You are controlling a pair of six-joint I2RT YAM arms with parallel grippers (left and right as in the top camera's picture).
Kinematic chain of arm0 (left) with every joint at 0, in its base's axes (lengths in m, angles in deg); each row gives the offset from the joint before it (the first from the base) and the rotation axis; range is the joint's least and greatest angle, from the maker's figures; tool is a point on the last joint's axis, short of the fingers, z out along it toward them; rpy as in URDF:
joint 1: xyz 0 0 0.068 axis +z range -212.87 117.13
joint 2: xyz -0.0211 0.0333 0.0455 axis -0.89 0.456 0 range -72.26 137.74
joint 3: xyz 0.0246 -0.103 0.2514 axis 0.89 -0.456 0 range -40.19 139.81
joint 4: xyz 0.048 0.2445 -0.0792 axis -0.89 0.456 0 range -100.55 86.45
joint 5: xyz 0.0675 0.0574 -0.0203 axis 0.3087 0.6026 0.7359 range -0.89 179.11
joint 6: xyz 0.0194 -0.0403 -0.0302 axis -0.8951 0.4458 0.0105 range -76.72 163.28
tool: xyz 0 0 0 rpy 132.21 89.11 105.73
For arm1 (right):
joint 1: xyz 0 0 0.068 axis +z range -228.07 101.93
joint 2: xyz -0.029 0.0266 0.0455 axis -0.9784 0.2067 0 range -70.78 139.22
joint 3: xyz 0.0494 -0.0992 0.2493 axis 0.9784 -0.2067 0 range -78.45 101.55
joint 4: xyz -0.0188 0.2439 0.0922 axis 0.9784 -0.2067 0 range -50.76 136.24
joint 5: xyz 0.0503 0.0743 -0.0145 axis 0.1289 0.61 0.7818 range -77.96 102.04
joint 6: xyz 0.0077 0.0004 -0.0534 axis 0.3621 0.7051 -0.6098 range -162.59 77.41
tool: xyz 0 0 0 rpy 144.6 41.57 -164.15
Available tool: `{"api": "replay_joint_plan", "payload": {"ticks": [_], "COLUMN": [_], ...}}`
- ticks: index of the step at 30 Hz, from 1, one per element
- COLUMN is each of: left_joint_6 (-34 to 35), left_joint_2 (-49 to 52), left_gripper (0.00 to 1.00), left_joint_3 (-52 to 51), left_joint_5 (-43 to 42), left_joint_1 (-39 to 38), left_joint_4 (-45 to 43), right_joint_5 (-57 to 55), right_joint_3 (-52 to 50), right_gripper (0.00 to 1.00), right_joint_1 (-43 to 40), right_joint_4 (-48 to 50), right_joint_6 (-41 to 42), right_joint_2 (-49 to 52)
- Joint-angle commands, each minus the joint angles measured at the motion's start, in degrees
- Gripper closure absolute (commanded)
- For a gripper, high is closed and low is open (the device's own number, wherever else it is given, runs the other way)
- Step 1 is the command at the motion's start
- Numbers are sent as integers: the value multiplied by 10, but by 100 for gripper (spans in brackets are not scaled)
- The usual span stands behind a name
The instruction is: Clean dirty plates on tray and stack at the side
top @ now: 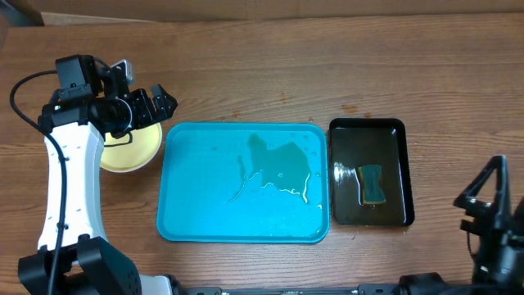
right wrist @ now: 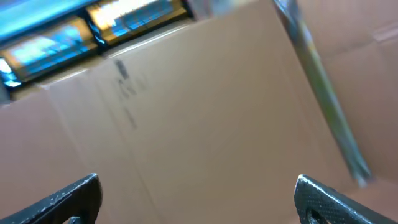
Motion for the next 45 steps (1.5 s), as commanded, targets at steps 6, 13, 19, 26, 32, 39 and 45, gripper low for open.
{"api": "replay_joint_plan", "payload": {"ticks": [6, 13, 19, 26, 32, 39, 45], "left_joint_6": [-9, -9, -9, -9, -9, -9, -9], "left_joint_2": [-2, -2, -2, -2, -2, -2, -2], "left_gripper": [0, 0, 0, 0, 0, 0, 0], "left_joint_3": [9, 9, 9, 9, 9, 9, 9], "left_joint_5": [2, 2, 2, 2, 2, 2, 2], "left_joint_1": [-2, -2, -2, -2, -2, -2, -2], "left_joint_4": [-1, -1, -1, -1, -1, -1, -1], "right_joint_5": [149, 172, 172, 179, 184, 182, 182], "right_joint_3": [-207, -299, -351, -377, -377, -377, -377], "right_gripper": [0, 0, 0, 0, 0, 0, 0], "right_joint_1": [-32, -33, -33, -33, -47, -50, -50], "right_joint_4": [135, 158, 151, 83, 48, 48, 48], "right_joint_6": [-50, -50, -50, -50, -50, -50, -50], "right_joint_2": [-69, -81, -81, -81, -81, -81, -81]}}
